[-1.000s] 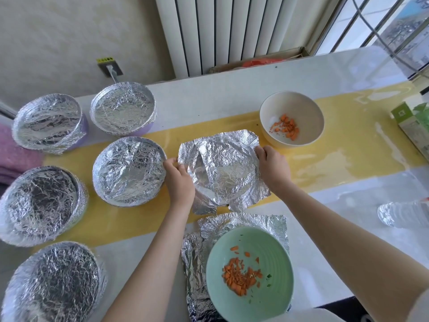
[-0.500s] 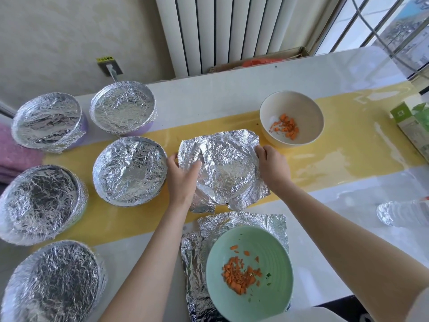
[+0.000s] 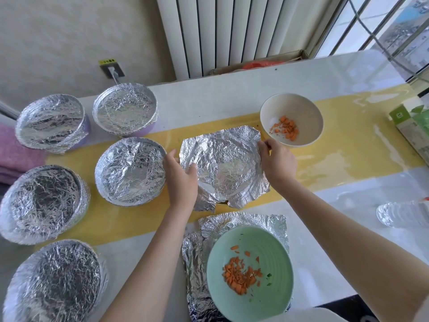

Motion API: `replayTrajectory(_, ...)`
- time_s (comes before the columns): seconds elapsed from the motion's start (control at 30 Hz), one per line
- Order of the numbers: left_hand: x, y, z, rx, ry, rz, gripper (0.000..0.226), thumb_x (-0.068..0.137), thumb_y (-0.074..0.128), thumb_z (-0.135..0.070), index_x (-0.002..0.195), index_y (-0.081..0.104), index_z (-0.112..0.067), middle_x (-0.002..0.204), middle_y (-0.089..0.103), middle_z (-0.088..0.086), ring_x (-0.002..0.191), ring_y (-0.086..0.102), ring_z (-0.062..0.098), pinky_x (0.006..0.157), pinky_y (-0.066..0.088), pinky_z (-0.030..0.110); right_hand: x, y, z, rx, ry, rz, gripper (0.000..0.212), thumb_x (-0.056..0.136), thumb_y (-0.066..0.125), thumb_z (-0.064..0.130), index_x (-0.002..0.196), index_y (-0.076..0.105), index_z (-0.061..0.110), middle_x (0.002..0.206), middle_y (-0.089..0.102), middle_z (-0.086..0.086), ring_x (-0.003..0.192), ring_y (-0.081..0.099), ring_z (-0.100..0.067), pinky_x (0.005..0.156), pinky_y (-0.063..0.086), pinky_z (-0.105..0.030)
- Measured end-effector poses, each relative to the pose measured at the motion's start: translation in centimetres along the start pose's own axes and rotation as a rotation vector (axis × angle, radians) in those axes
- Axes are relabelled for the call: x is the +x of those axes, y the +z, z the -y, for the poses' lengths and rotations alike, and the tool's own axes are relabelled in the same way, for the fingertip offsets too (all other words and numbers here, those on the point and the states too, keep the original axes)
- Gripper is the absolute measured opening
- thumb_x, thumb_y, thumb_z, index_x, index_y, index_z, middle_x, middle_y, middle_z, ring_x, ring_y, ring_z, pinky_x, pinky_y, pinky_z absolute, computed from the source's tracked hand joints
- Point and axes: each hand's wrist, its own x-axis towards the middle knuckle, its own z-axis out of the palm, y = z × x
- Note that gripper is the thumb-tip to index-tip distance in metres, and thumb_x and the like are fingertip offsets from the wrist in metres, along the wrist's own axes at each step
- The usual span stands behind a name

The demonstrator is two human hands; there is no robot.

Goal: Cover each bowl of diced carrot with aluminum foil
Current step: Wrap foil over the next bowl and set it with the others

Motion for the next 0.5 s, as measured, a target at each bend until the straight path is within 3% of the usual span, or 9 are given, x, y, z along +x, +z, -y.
replayTrajectory(0.03,-0.2,0.1,0.0,0.061,0.090,-0.031,0.048,0.091,0.055,-0.009,0.135,0.035,-0.007,0.139,0.036,0.013,0.124,0.043,0.025,0.095,0.040,0.020,0.0,0.0,0.0,0.000,0.004,0.005,0.032,0.098,0.041,0.037,0.095,0.061,0.012,0.092,0.065,-0.011,0.088,0.057,-0.035,0.061,0.030,-0.032)
replayTrajectory(0.1,-0.3,0.3,0.0,0.268,0.302,-0.076,0.041,0.093,0.051,-0.008,0.133,0.041,-0.007,0.144,0.034,0.013,0.133,0.035,0.027,0.107,0.037,0.036,0.2,0.1,0.2,0.031,0.026,0.015,0.029,0.099,0.041,0.033,0.100,0.059,0.011,0.099,0.063,-0.010,0.092,0.056,-0.033,0.063,0.031,-0.032)
replayTrajectory(0.13,-0.3,0.4,0.0,0.368,0.397,-0.058,0.039,0.095,0.047,-0.009,0.134,0.043,-0.009,0.148,0.031,0.012,0.139,0.025,0.028,0.114,0.026,0.042,0.2,0.2,0.2,0.045,0.020,-0.002,0.026,0.098,0.043,0.030,0.105,0.057,0.010,0.105,0.061,-0.010,0.096,0.055,-0.033,0.066,0.034,-0.033)
replayTrajectory(0.2,-0.3,0.7,-0.4,0.524,0.502,0.081,0.044,0.100,0.035,-0.021,0.143,0.033,-0.015,0.156,0.015,0.006,0.144,0.001,0.023,0.117,0.000,0.039,0.0,0.4,0.3,0.038,-0.131,-0.089,0.026,0.095,0.049,0.019,0.115,0.053,0.004,0.114,0.055,-0.015,0.106,0.052,-0.034,0.084,0.035,-0.035)
replayTrajectory(0.27,0.0,1.1,-0.6,0.673,0.544,0.217,0.051,0.101,0.020,-0.034,0.149,0.012,-0.019,0.156,-0.006,0.002,0.141,-0.018,0.018,0.115,-0.014,0.037,-0.5,0.6,0.8,-0.001,-0.366,-0.102,0.033,0.091,0.050,0.010,0.122,0.051,-0.002,0.123,0.054,-0.020,0.116,0.049,-0.035,0.100,0.031,-0.033)
replayTrajectory(0.37,0.4,2.0,-0.3,0.805,0.555,0.310,0.057,0.099,0.011,-0.044,0.149,-0.002,-0.019,0.154,-0.018,0.002,0.139,-0.025,0.018,0.112,-0.020,0.038,-0.9,1.2,1.8,-0.088,-0.612,0.091,0.043,0.096,0.045,0.012,0.137,0.041,0.002,0.146,0.038,-0.015,0.138,0.030,-0.029,0.116,0.017,-0.033)
replayTrajectory(0.5,0.6,2.6,0.0,0.864,0.497,0.361,0.061,0.098,0.009,-0.048,0.147,-0.011,-0.018,0.154,-0.021,0.009,0.140,-0.025,0.023,0.113,-0.017,0.041,-0.4,2.5,2.1,-0.213,-0.600,0.229,0.053,0.102,0.034,0.025,0.148,0.017,0.007,0.157,0.013,-0.008,0.146,0.003,-0.022,0.116,-0.005,-0.028)
